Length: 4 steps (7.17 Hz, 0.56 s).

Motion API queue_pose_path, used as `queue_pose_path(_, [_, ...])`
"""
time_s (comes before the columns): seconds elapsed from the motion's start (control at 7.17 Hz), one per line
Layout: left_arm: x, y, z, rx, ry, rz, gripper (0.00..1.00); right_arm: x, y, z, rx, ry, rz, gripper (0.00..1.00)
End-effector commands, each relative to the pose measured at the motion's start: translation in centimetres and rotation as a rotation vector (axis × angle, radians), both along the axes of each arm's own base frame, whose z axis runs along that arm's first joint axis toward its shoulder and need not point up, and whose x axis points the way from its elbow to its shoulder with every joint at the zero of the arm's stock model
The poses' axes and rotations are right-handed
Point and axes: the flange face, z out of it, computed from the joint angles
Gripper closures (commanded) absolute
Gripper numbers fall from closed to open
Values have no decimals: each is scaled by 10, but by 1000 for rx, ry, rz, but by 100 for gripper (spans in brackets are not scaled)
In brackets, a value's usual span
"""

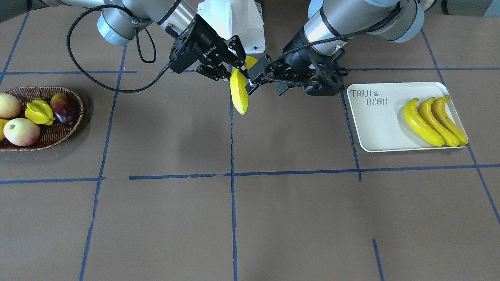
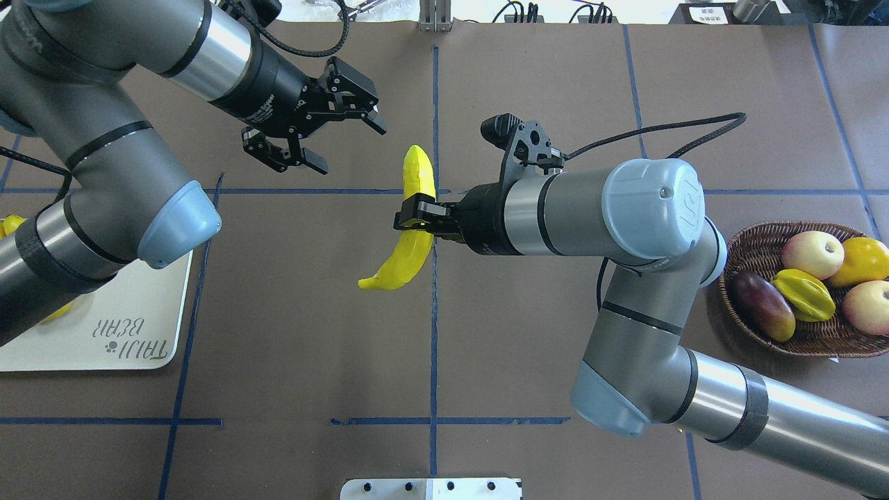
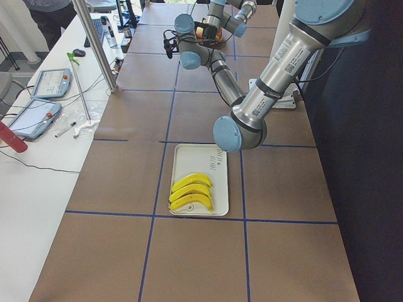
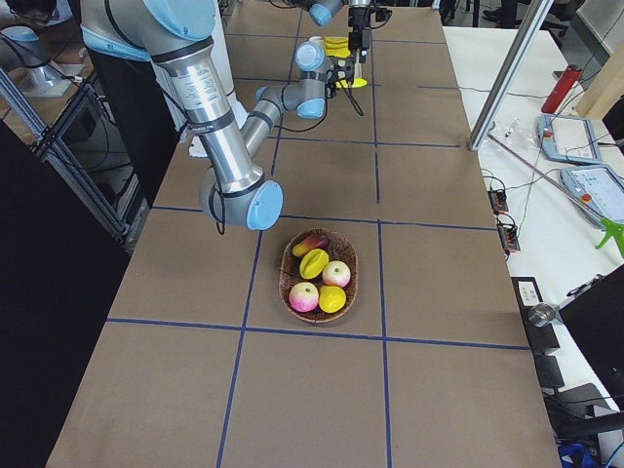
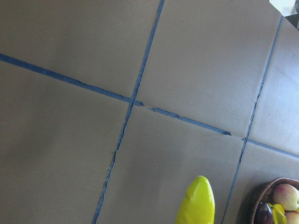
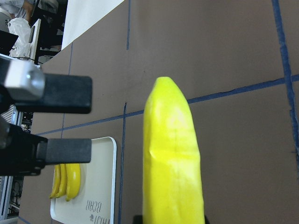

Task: Transfer all bananas from basket to plate

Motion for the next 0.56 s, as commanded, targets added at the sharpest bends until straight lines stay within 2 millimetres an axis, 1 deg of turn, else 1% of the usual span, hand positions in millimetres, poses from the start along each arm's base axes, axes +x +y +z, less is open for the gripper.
queue_pose_path(0.0, [22, 10, -3, 0, -3, 24, 0, -2, 2, -1, 0, -3, -5, 96])
queue_pose_path(0.28, [40, 21, -3, 10, -13, 19, 0, -2, 3, -3, 1, -5, -6, 95])
queue_pose_path(0.42, [43, 22, -3, 10, -13, 22, 11, -2, 3, -3, 1, -5, -6, 95])
